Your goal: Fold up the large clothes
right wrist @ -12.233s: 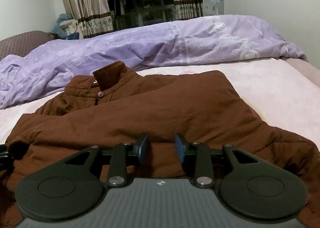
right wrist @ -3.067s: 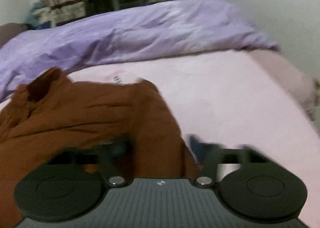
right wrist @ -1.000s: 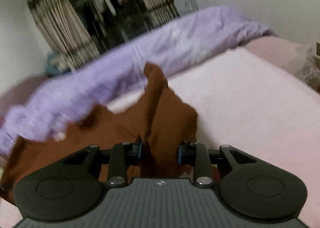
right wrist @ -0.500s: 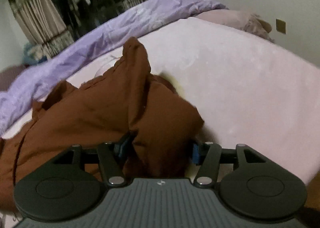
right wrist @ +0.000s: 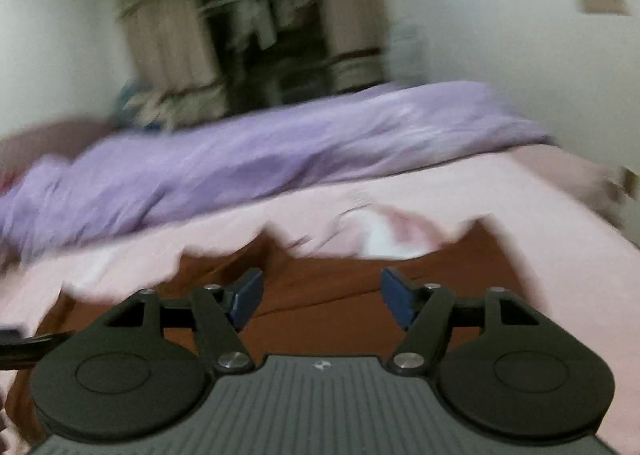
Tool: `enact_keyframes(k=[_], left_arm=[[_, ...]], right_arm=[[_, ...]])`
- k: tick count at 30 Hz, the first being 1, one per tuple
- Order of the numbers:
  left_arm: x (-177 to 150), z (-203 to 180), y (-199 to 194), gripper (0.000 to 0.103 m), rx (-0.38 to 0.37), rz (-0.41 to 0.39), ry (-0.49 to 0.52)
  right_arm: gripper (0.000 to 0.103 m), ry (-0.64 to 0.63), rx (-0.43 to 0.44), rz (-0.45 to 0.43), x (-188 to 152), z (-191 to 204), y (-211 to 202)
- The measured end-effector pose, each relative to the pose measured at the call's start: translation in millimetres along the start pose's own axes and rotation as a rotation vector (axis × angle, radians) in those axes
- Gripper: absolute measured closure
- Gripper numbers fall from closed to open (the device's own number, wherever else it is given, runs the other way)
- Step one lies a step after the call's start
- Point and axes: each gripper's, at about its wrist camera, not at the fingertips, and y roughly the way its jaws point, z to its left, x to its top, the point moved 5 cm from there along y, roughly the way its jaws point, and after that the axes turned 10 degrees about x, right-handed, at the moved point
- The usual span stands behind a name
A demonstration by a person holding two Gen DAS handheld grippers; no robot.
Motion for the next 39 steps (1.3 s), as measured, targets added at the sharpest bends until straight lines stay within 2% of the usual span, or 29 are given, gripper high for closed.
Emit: enact_keyframes(k=[2,5,7,10,13,14,17,22,23,26,27,28,29,31,33,34,37,38,39], left_arm=[[-6,-11,11,0.0,0.023,0.025,0.022],[-15,-21,25,0.0,0.01,0.06,0.042],[-22,-29,32,0.0,0.026,0.063,0.065],[-16,-27,59,0.0,0.038,0.067,0.068],[-12,-16,62,0.0,0.054,0.031,0.067],[-12,-9,65,0.0,0.081,0.011,0.072],[-18,36,76,0.0,0.155,0.002,0.021],[-34,106,91,0.0,0.151,0.028,-0.117],[-36,112,92,0.0,0.156,0.025,-0.125],[-33,117,91,0.0,0.169,0.036,-0.124],[-29,115,87,0.0,0.189,0.04,-0.121],[-22,112,80,0.0,0.212,0.026,-0.116],[-14,107,70,0.0,0.234,-0.002,-0.106],[5,90,47,0.0,0.213,-0.092,-0.087],[22,68,29,0.0,0.14,-0.152,-0.078],[29,57,24,0.0,0.096,-0.171,-0.071],[42,14,29,0.0,-0.038,-0.178,-0.024],[43,2,37,0.0,-0.059,-0.17,-0.016],[43,-11,51,0.0,-0.062,-0.139,-0.002]], right_arm=[[0.018,-0.035,0.008,0.046,-8,15,23],[0.014,-0.077,0.039,0.128,-23,31,50],[0.01,-0.13,0.005,0.171,-35,35,59],[0.003,-0.196,-0.055,0.153,-56,39,46],[0.002,-0.194,-0.032,0.138,-56,26,34],[0.002,-0.19,-0.031,0.136,-55,18,31],[0.001,-0.184,-0.187,0.113,-52,-29,22],[0.0,0.015,-0.36,0.09,-50,-131,7],[0.0,0.045,-0.376,0.083,-52,-147,5],[0.0,0.188,-0.283,0.069,-54,-170,0],[0.01,0.212,-0.267,0.054,-51,-169,-5],[0.015,0.205,-0.273,0.043,-47,-163,-9],[0.021,0.176,-0.308,0.027,-41,-153,-14],[0.023,0.099,-0.355,-0.044,-27,-126,-22],[0.022,0.025,-0.298,-0.108,-14,-88,-25],[0.022,0.012,-0.232,-0.118,-9,-69,-22],[0.022,0.071,0.042,-0.062,-6,-22,8],[0.024,0.084,0.102,-0.031,-8,-9,23],[0.025,0.069,0.122,-0.002,-11,4,40]])
